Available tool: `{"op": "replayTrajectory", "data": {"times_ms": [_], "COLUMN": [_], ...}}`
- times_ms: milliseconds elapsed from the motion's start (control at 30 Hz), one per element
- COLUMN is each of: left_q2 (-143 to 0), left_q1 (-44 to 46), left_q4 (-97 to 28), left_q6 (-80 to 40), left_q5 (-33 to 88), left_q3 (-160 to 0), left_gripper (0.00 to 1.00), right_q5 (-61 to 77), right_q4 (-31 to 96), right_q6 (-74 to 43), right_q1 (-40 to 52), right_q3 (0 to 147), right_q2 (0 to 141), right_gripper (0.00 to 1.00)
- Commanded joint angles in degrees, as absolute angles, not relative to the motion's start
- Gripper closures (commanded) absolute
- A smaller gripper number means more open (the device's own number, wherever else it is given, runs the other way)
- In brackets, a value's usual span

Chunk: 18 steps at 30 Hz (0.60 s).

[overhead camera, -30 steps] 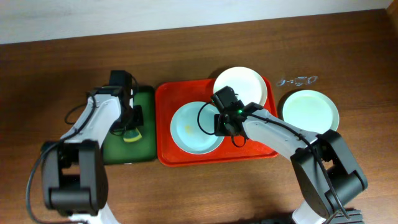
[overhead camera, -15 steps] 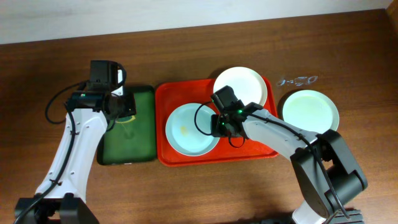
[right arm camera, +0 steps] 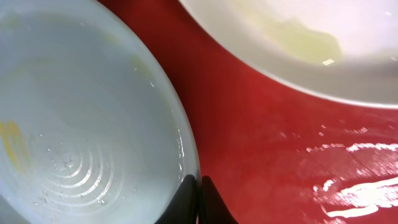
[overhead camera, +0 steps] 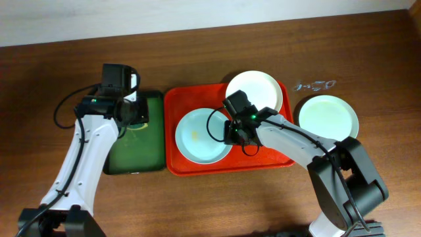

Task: Clean dirty plates on tray and stack at the side
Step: 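Lift the sponge with left gripper and carry it over the light blue plate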

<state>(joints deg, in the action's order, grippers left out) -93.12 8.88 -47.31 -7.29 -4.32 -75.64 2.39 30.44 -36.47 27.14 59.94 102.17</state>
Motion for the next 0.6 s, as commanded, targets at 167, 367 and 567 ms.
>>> {"op": "replayTrajectory", "data": {"times_ms": [167, 367, 567], "left_q2": [-92.99, -92.99, -92.99], "left_q1": [9.28, 9.28, 10.09], "left_q4": [-47.20, -47.20, -47.20], "left_q6": [-6.11, -6.11, -6.11], "left_q5": [-4.08, -4.08, -3.88], "left_q3": [-76.53, -76.53, -76.53], "left_gripper": [1.00, 1.00, 1.00], "right_q5": [-2.63, -2.20, -2.20], "right_q4": [33.06, 33.06, 35.16], "right_q6": [-38.00, -38.00, -38.02], "right_q1": [26.98, 26.98, 26.92], "right_q3": [60.53, 60.55, 60.55], "right_q2": [101.62, 101.62, 101.62], "right_gripper": [0.96, 0.96, 0.96]}}
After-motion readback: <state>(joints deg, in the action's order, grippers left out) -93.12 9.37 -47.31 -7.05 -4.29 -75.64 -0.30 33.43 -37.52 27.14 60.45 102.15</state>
